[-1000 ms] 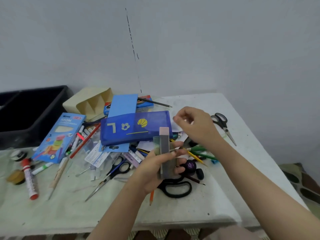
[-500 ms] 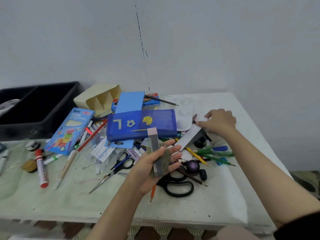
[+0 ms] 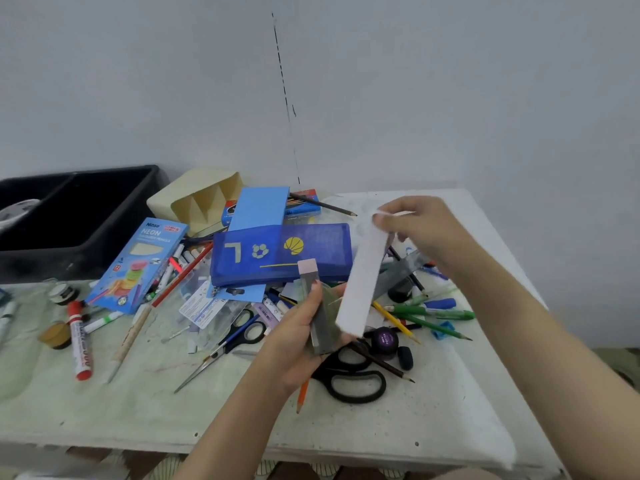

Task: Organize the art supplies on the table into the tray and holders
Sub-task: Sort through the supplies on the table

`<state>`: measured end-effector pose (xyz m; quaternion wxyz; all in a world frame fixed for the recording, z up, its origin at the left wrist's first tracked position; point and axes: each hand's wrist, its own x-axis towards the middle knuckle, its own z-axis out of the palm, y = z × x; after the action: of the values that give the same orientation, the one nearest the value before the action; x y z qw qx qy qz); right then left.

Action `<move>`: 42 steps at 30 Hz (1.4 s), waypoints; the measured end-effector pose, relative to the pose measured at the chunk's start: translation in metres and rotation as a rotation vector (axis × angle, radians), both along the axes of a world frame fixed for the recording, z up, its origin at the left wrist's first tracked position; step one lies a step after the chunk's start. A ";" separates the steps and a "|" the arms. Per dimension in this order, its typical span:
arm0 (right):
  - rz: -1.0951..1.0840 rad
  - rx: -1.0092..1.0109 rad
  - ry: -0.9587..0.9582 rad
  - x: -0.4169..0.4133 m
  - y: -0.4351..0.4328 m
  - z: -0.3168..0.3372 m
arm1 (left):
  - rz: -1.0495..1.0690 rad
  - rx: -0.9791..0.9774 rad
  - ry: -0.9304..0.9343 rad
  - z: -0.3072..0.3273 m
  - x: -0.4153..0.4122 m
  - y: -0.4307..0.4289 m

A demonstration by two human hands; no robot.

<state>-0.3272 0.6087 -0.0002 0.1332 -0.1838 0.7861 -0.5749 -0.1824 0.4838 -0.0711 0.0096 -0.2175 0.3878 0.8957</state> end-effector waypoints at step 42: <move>0.167 0.017 0.127 0.023 0.023 -0.008 | 0.139 0.080 0.082 -0.006 0.003 -0.004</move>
<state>-0.3044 0.6317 -0.0079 0.1319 -0.2838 0.7797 -0.5424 -0.1798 0.4802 -0.0766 -0.0597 -0.2064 0.3359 0.9171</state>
